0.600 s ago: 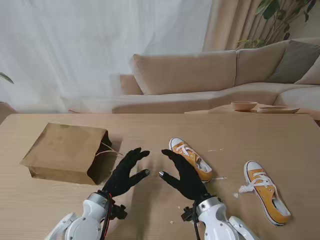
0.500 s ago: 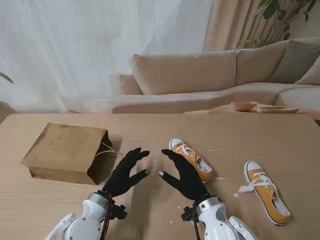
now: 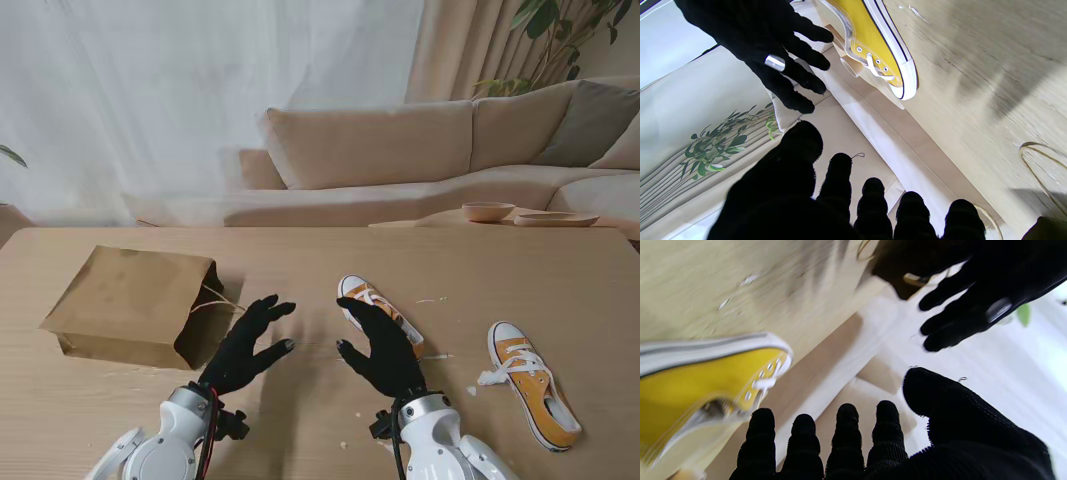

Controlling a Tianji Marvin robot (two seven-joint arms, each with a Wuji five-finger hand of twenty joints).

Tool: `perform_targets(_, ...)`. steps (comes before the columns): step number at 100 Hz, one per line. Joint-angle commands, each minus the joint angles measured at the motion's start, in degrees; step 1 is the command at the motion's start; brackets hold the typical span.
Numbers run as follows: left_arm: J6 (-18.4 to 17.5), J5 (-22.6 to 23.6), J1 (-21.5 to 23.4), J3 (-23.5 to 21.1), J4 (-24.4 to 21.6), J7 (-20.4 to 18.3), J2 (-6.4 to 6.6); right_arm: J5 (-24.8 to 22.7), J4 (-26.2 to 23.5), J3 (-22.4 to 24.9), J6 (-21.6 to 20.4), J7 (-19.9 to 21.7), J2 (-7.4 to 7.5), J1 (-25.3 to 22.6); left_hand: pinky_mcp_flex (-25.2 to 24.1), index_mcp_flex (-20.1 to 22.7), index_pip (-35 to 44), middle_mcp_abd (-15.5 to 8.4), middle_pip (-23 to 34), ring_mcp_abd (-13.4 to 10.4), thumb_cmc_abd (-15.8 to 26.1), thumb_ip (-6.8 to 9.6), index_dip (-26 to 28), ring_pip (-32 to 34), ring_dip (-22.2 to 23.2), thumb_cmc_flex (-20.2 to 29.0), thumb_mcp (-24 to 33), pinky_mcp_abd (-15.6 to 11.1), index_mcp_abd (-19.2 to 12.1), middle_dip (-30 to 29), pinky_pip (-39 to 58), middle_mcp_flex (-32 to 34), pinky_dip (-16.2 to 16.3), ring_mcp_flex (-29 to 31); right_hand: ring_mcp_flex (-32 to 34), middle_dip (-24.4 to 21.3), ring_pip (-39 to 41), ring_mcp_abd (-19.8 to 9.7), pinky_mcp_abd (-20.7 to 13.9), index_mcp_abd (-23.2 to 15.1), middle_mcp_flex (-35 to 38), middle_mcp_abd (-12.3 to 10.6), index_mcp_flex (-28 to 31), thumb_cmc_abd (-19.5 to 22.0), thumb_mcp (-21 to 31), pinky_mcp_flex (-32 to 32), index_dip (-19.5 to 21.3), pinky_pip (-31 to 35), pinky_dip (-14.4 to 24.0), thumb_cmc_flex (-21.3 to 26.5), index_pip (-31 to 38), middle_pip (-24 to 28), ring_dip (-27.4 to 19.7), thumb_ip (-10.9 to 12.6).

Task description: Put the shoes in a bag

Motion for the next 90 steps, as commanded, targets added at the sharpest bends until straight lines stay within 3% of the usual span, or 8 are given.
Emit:
perform_targets(1,-0.58,0.04,0.69,-0.28,-0.84,-0.86,0.12,0.09,-2.08,1.35,0.89,0.92,-0.36,-0.84,-0.03,0.27,0.51,-0.11,1.01,-0.63,-0.60,0.72,0.56,-0.40,0.87,1.00,1.02,-0.68,-1.01,0.60,-0.87,-0.03,0.87,-0.98,0.68,0.65,1.37,-1.95,-0.41,-0.62,-0.44,-0.67,0.71,-1.25,5.13,0.97,0.23,1.12,1.69,-1.47,0.34,1.76,0.01,3.47)
perform_targets(13,-1.26,-0.11,1.16,-0.79,-1.30,-1.18,0.22,-4.31,-5.09,4.01,6.92,4.73,0.60,-1.39,-0.04,0.31,0.53,-0.01,1.18,-0.60,-0.61,0.69,0.60,-0.38,1.04,1.07,1.15,-0.65,-0.90,0.69,-0.86,-0.02,0.94,-0.96,1.17,1.56,6.48,-1.09,-0.39,0.96,-0.43,-0.10,1.45,-2.20,7.11,2.50,0.34,3.20,2.62,-2.44,1.75,3.92,1.85,1.69)
perform_targets(29,-1.83,-0.49,1.59,-1.24,-1.72,-1.64,0.32,-11.97,-7.43,6.54,15.17,12.09,2.29,-0.68,-0.05,0.43,0.62,0.04,1.35,-0.56,-0.71,0.67,0.67,-0.36,1.23,1.15,1.32,-0.62,-0.76,0.80,-0.85,0.00,1.02,-0.96,1.11,3.71,12.50,-0.30,-0.54,4.65,-0.68,1.80,2.72,-3.63,2.55,4.27,0.71,8.28,3.70,-3.88,8.43,9.62,3.66,-4.00)
perform_targets(42,-2.23,-0.92,1.78,-1.63,-1.91,-1.96,0.36,-16.38,-6.53,7.90,17.98,18.37,3.60,1.61,-0.04,0.57,0.73,0.10,1.50,-0.50,-0.78,0.66,0.74,-0.33,1.37,1.20,1.44,-0.62,-0.62,0.88,-0.84,0.08,1.08,-0.95,1.09,4.33,15.39,-0.07,-0.71,5.00,-0.73,2.29,2.65,-4.26,0.53,4.47,0.40,10.87,3.43,-4.71,11.70,11.54,5.15,-6.20)
perform_targets(57,-2.61,-1.19,1.93,-1.96,-2.04,-2.03,0.36,-17.39,-3.48,8.33,18.64,22.89,4.44,4.84,-0.05,0.65,0.84,0.16,1.66,-0.46,-0.80,0.64,0.81,-0.32,1.55,1.21,1.53,-0.60,-0.60,0.96,-0.82,0.13,1.18,-0.96,1.03,5.44,17.21,0.16,-1.04,2.19,-0.82,2.40,3.57,-4.79,1.00,4.42,1.53,13.78,2.16,-4.40,16.58,14.45,5.79,-6.54)
perform_targets(72,-2.65,-1.34,1.91,-2.07,-2.06,-2.08,0.35,-17.50,-1.38,7.41,20.08,24.92,4.81,6.94,-0.05,0.71,0.93,0.20,1.74,-0.38,-0.77,0.61,0.88,-0.32,1.68,1.20,1.57,-0.62,-0.49,1.00,-0.80,0.13,1.28,-0.96,1.00,6.52,18.37,0.17,-1.07,1.69,-0.90,2.37,13.89,-5.78,3.07,4.14,2.75,15.97,0.81,-4.45,23.61,17.56,6.31,-6.88)
perform_targets(90,-2.44,-1.54,1.81,-2.15,-2.03,-1.93,0.28,-18.43,0.43,6.38,21.11,27.47,5.31,8.97,-0.06,0.79,1.04,0.35,1.83,-0.44,-0.84,0.60,0.96,-0.30,1.79,1.32,1.65,-0.61,-0.39,1.06,-0.81,0.19,1.39,-0.90,0.95,5.79,17.71,0.14,-1.21,1.55,-1.01,2.04,14.01,-5.72,3.26,3.44,0.42,16.95,-0.26,-4.68,23.34,16.25,5.95,-7.08)
